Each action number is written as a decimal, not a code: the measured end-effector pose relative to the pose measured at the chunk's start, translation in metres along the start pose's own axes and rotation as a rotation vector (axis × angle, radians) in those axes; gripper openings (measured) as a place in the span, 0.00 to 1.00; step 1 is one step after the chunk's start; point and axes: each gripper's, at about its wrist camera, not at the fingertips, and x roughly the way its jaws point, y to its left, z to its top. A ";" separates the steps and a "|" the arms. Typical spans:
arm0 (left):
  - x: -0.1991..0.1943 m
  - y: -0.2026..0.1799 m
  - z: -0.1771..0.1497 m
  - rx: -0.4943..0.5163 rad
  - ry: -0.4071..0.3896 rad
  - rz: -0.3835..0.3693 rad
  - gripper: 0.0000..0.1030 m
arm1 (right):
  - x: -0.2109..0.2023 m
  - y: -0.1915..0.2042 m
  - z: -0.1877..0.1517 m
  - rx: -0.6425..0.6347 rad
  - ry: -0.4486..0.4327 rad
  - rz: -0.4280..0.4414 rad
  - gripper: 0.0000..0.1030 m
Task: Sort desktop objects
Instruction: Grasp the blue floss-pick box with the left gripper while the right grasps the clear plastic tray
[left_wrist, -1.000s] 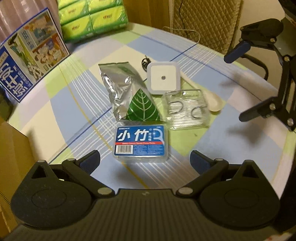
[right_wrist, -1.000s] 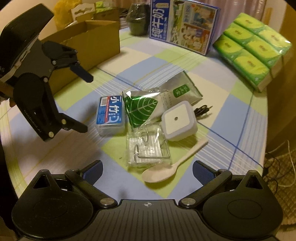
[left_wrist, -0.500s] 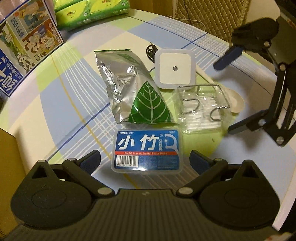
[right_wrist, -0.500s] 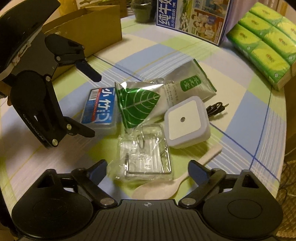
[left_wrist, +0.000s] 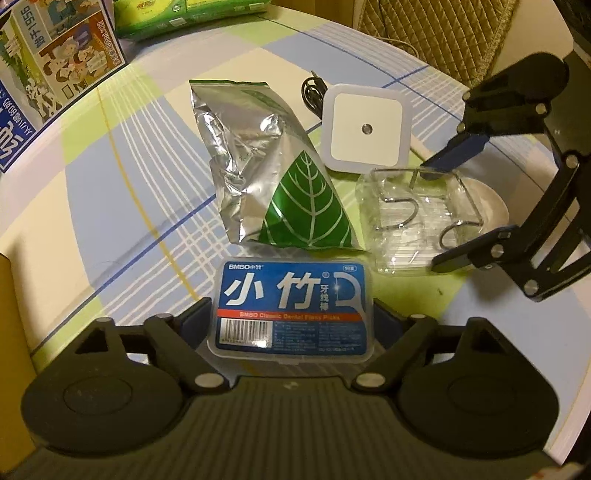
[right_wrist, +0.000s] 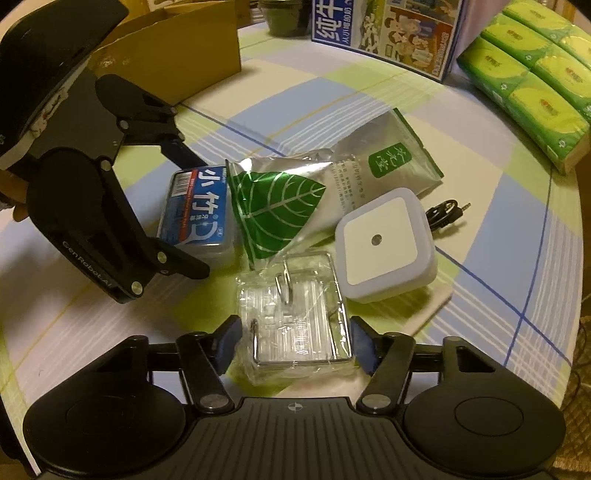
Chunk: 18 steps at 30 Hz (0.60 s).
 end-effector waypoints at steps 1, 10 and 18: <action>0.000 0.000 -0.001 -0.003 0.000 0.005 0.82 | -0.001 0.000 0.000 0.010 0.004 -0.005 0.53; -0.018 0.002 -0.018 -0.097 -0.010 0.019 0.81 | -0.019 0.029 -0.011 0.061 0.011 -0.017 0.52; -0.050 -0.017 -0.035 -0.113 -0.028 0.014 0.81 | -0.042 0.055 -0.025 0.233 0.017 -0.024 0.52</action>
